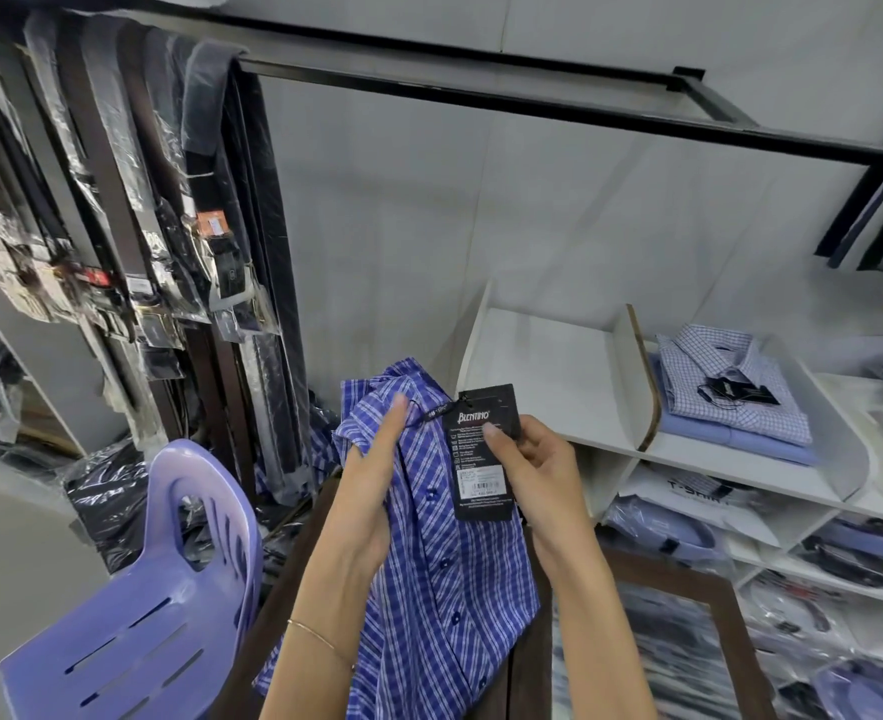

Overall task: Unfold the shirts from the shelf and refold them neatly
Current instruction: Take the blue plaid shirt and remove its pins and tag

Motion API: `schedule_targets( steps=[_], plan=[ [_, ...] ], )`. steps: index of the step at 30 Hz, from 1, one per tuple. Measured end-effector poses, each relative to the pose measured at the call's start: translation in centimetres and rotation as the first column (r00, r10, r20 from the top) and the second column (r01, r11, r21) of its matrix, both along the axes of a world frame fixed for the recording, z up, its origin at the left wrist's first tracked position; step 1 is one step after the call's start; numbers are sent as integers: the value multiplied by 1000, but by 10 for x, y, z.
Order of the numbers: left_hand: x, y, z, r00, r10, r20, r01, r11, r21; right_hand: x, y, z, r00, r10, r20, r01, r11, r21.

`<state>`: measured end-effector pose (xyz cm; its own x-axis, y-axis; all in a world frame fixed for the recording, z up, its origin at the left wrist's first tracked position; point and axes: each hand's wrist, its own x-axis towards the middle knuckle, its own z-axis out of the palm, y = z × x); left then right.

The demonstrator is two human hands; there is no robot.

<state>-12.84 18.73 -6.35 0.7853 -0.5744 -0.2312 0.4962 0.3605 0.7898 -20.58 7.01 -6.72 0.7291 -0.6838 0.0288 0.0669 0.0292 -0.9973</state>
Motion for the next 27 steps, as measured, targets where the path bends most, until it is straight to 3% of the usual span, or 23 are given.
schedule_targets(
  steps=[3,5,6,8,10,11,13,15,20,24,27],
  plan=[
    [14,1,-11,939,-9,-345,-54,983,-173,2,-1,-1,998,-65,10,64,994,83],
    [13,3,-14,914,-87,-396,25,987,-158,4,-2,-2,992,-120,27,117,989,90],
    [9,0,-16,915,-133,-380,81,985,-151,7,0,-3,989,-147,35,146,989,37],
    [-5,-8,-17,954,-157,-257,154,987,-32,11,9,-3,981,-195,11,193,957,-216],
    [-7,-15,-23,999,-27,25,23,988,156,8,14,-2,953,-281,-111,184,832,-524],
    [-2,-13,-25,984,71,163,-109,966,234,3,12,1,926,-354,-131,212,775,-595],
    [10,-5,-27,920,250,301,-342,888,309,-8,-4,4,865,-492,-95,334,708,-622],
    [13,-2,-33,875,361,323,-458,833,311,-14,-15,2,826,-557,-84,396,680,-617],
    [-15,-26,-30,882,252,398,-379,882,280,4,4,-9,891,-437,-120,218,645,-733],
    [10,-1,-32,841,417,345,-502,840,207,-16,-22,-2,840,-535,-90,358,672,-649],
    [-11,-16,-25,890,344,298,-415,882,222,-5,-6,-4,863,-495,-101,308,675,-670]
  ],
)
